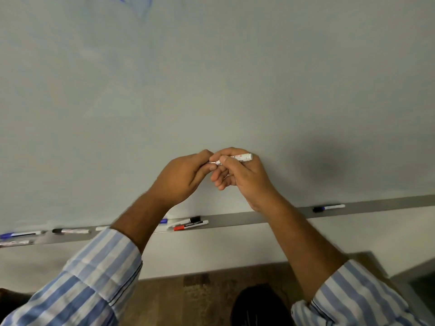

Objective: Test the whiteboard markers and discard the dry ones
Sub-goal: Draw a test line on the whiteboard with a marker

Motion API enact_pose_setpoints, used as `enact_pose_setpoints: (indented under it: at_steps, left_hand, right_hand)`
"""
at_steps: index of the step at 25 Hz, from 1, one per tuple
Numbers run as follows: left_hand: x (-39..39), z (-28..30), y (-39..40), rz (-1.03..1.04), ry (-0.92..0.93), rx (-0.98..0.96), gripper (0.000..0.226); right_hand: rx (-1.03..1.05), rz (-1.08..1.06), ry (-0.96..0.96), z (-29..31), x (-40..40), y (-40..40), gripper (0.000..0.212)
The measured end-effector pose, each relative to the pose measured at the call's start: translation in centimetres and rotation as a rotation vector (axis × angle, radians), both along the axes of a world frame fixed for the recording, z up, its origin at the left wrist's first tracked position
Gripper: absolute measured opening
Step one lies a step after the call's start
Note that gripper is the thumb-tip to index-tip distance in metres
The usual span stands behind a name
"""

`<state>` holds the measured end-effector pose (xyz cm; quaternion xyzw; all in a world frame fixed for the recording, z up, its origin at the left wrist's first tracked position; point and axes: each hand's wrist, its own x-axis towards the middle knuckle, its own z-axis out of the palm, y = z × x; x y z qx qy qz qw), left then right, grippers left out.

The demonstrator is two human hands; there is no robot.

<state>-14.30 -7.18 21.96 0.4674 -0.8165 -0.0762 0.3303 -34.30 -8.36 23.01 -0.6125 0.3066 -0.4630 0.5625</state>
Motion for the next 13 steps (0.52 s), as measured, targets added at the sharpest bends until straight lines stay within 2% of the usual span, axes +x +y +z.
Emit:
enact_pose_setpoints:
  at_steps: [6,8,13]
  left_hand:
    - [-0.2,4.0,0.7,0.089,0.331,-0.088,0.018]
    - [-0.1,5.2,1.1,0.121,0.369,-0.123,0.017]
    - [1.7,8.4,1.2,0.359,0.419,-0.309,0.041]
  right_hand:
    - [-0.163,-0.036,0.007,4.2,0.7,0.3,0.033]
    - [-0.242,-0.047,0.012,5.6,1.0,0.4,0.031]
    - [-0.353,-0.086,-0.052,9.2,1.7,0.8,0.036]
